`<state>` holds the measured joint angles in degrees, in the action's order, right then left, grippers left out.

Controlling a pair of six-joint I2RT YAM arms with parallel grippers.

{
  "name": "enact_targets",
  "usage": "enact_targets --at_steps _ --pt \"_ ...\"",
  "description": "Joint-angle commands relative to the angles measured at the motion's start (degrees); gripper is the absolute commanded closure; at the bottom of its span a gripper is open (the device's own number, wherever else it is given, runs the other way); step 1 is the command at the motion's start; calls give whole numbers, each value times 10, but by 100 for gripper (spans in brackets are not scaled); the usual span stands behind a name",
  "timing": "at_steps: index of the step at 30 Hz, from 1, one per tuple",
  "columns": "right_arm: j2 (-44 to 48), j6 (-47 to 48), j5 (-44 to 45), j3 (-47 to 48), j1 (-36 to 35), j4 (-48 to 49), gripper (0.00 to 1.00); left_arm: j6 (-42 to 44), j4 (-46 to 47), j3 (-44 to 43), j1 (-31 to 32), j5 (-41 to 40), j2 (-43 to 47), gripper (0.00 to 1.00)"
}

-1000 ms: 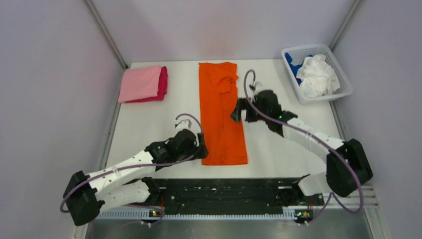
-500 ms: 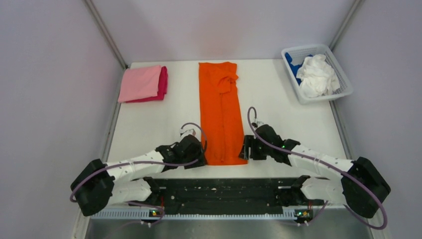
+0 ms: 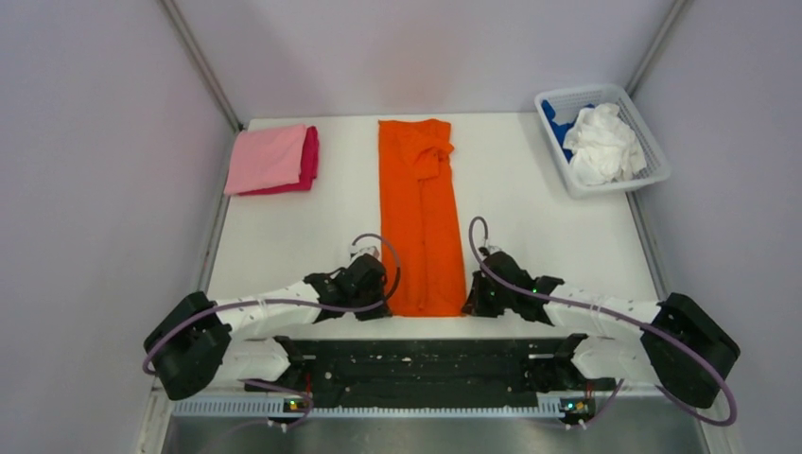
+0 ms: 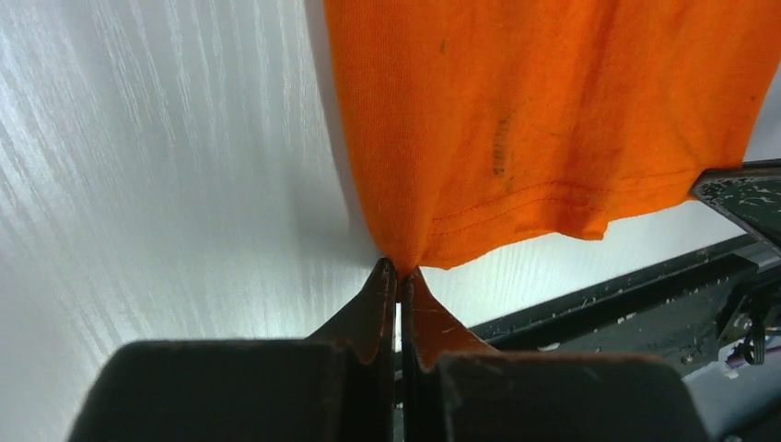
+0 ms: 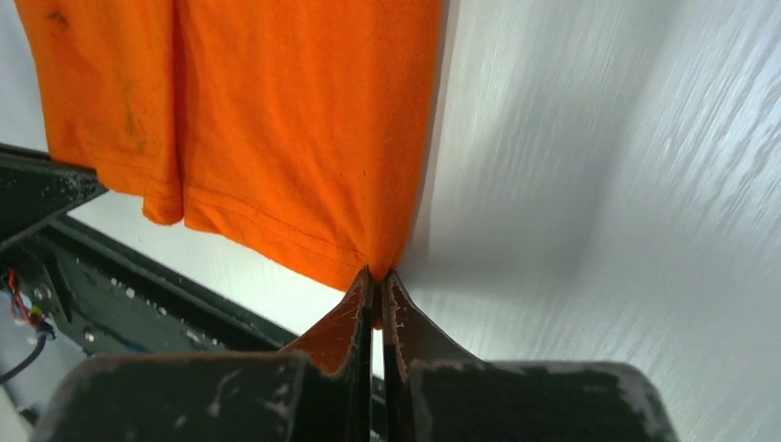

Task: Fold and stack the t-shirts
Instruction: Grab the bottom of the folded rectangular tshirt with both arms, then fold the folded rectangular tshirt in 1/3 of the way

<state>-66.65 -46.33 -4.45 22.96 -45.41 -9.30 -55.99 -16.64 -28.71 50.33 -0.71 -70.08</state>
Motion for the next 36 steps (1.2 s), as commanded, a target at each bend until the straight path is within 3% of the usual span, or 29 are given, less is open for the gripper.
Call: enact_targets --at_steps 1,9,14,17,21,27,32,36 --pt "46 -49 14 -30 -45 -35 100 -1 -34 15 2 32 56 100" --pt "165 -137 10 -47 -156 -82 100 -7 -38 85 15 111 231 100" --pt "173 -121 70 -6 -156 -74 100 -5 34 75 14 78 253 100" --pt "152 -89 114 37 -135 -69 100 15 41 35 8 42 214 100" --pt "106 -28 81 68 -59 -1 100 59 9 -43 -10 -30 146 100" --pt "0 49 61 143 60 40 100 130 54 -161 -116 53 4 100" --pt "-91 96 23 220 142 69 100 177 -6 -293 -185 68 -119 100" --pt "-170 116 -5 275 184 88 100 202 -2 -350 -226 88 -191 100"
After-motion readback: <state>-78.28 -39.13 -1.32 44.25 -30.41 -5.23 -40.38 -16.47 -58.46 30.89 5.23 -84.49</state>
